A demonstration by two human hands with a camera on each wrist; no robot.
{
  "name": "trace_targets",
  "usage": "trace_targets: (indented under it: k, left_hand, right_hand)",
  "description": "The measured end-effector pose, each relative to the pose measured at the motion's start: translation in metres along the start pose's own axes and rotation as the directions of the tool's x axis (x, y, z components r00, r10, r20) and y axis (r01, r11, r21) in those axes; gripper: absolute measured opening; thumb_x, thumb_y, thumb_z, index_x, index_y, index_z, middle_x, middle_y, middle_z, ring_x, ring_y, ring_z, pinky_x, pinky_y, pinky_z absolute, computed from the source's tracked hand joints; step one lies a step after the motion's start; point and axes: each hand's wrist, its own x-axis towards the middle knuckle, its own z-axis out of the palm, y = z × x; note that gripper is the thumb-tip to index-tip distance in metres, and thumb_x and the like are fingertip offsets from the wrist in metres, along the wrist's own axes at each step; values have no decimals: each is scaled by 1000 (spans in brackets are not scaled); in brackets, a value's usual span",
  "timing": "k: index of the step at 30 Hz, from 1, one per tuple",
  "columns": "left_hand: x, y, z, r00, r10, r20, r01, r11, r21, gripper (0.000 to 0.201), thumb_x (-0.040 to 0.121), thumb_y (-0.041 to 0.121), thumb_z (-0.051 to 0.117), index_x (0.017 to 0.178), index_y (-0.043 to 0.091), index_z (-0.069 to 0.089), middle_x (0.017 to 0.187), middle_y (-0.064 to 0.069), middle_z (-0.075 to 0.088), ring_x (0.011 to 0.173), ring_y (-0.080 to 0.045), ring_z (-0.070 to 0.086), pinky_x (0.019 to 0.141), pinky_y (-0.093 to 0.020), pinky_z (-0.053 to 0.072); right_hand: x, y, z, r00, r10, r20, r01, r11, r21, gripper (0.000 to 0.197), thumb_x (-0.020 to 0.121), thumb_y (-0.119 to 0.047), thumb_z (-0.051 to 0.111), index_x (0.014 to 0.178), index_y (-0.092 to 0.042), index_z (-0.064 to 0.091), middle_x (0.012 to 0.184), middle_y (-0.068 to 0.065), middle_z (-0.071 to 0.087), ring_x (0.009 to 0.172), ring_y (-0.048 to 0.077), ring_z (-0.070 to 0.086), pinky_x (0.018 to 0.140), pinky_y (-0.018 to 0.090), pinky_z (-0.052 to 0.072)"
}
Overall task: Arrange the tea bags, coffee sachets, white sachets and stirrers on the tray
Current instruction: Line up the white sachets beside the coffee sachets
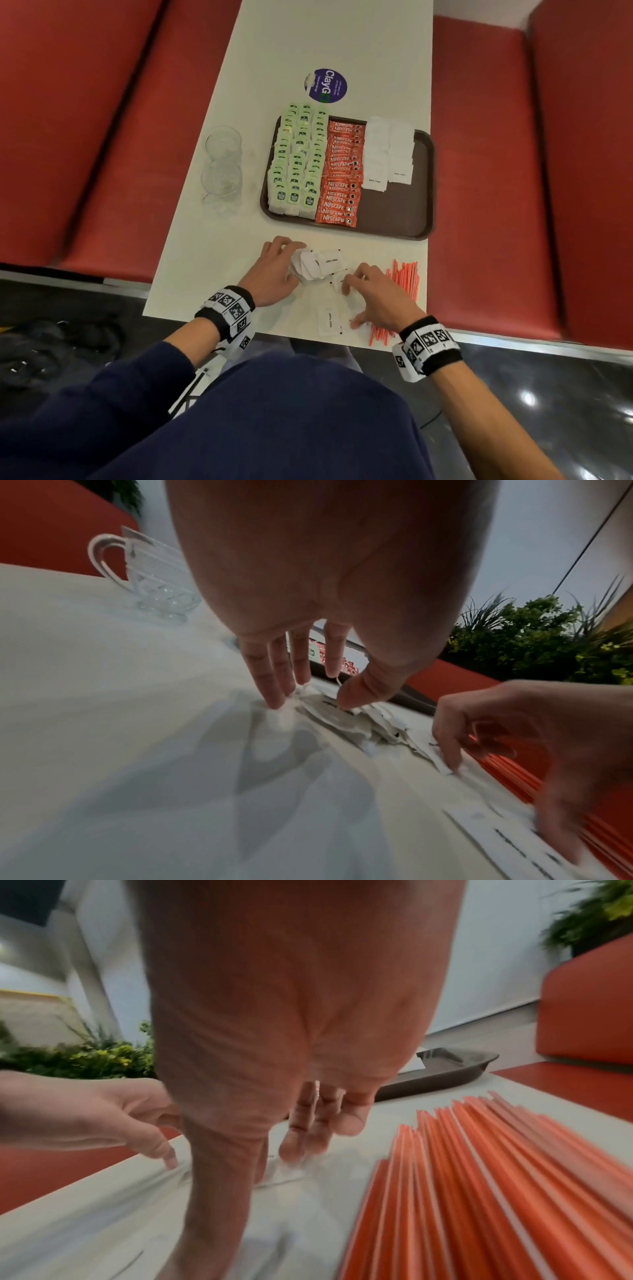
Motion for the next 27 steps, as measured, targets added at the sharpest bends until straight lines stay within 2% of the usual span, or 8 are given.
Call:
trace_targets:
  k: [4,7,10,12,17,20,24,27]
  left_hand:
    - [1,10,1,987,45,-151,-45,999,6,61,92,12,70,149,21,51,139,-7,44,125,-26,40,107,-47,48]
    - [-3,28,5,973,157,-167,-153,987,42,52,92,34,76,139,22,57,131,-1,46,119,-21,40,103,-46,50]
    - [-3,39,21,987,157,-19,-145,950,278,105,70,77,82,153,28,41,145,-3,35,127,-26,35,110,-45,44]
    - [3,34,28,994,98,46,-108,907,406,137,55,86,84,164,32,21,158,-6,23,140,-32,25,118,-51,33]
    - [16,22,17,993,116,11,-114,938,328,121,67,73,87,164,34,25,154,-3,33,138,-30,33,115,-51,38]
    - [17,17,5,989,115,-97,-87,964,252,105,75,71,82,158,28,36,155,-3,34,140,-29,32,115,-54,40]
    - [14,16,8,1000,23,1,-22,953,301,123,67,77,84,162,22,28,152,-7,31,132,-29,34,107,-46,47]
    - [15,19,17,1000,13,19,-17,970,243,102,79,59,88,157,18,38,144,-9,33,127,-28,35,103,-44,51]
  right_hand:
    - [23,-9,-2,974,45,-222,-24,995,97,69,73,-37,100,118,-30,48,122,-5,43,103,19,52,85,40,59]
    - [40,-15,-1,948,87,-305,-49,990,130,83,74,-36,100,135,-31,44,129,-2,36,104,23,57,78,47,64]
    - [51,-19,0,952,83,-293,-55,993,102,97,81,-45,94,157,-42,35,149,2,30,125,30,56,84,52,64]
    - [56,-19,1,961,71,-268,-49,995,88,89,87,-49,88,159,-42,37,158,2,27,138,31,49,93,55,61]
    - [54,-9,-2,965,96,-246,-56,985,165,74,92,-52,83,154,-35,45,156,-1,31,131,30,57,100,51,59]
    - [45,-6,-9,958,121,-262,-82,985,155,94,82,-65,86,158,-40,36,156,-4,29,128,27,60,93,52,61]
    - [44,-13,-3,988,90,-122,-87,996,35,128,69,-65,95,167,-46,16,169,-3,10,147,34,37,103,58,57]
    - [53,-24,6,988,82,-134,-76,996,47,113,78,-53,94,166,-35,26,166,4,13,143,36,41,108,53,55]
